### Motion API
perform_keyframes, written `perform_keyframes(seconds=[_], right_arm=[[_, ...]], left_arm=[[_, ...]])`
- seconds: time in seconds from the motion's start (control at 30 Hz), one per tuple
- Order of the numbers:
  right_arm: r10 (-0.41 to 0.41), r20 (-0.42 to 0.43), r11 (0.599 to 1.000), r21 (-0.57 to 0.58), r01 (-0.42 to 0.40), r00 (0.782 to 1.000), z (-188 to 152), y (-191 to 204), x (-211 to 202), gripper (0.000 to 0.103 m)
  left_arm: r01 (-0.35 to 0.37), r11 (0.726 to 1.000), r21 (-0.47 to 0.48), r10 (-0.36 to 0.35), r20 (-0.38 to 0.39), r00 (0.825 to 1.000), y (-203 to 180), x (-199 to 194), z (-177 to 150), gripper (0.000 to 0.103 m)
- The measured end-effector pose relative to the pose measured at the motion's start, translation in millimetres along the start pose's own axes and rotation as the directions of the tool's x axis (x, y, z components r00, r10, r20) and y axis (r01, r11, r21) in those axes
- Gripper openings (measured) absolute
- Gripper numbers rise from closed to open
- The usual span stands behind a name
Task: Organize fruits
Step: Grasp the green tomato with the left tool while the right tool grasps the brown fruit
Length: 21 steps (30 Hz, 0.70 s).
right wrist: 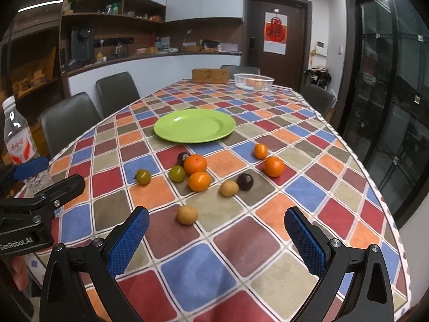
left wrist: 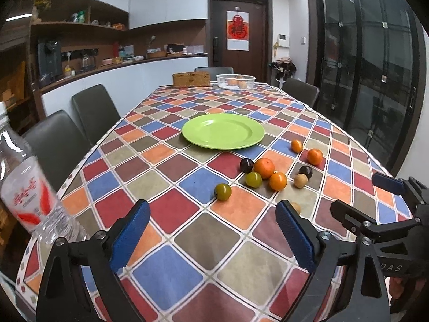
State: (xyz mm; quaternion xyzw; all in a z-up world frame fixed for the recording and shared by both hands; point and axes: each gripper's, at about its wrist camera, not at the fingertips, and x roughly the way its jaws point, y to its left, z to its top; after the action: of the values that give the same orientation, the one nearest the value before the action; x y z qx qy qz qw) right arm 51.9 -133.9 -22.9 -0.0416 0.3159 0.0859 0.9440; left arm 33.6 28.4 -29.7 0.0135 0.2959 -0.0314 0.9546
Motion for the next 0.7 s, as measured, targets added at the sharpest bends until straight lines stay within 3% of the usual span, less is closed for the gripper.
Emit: perform_keyframes(seconds=[0.3, 0.7], right_arm=[[0.067, -0.08, 0.997, -0.032, -0.069, 0.995, 1, 11, 40, 0.087], [0.122, -0.186, 0.991, -0.031, -0.13, 0.975, -8, 17, 79, 0.057]], left_arm=[[0.048, 0.994, 0.103, -0.044, -0.039, 0.998, -1, 39, 0, 0.076], [0.121, 0.979, 0.162, -0.097, -0.148, 0.984, -5, 94, 1, 0.055]])
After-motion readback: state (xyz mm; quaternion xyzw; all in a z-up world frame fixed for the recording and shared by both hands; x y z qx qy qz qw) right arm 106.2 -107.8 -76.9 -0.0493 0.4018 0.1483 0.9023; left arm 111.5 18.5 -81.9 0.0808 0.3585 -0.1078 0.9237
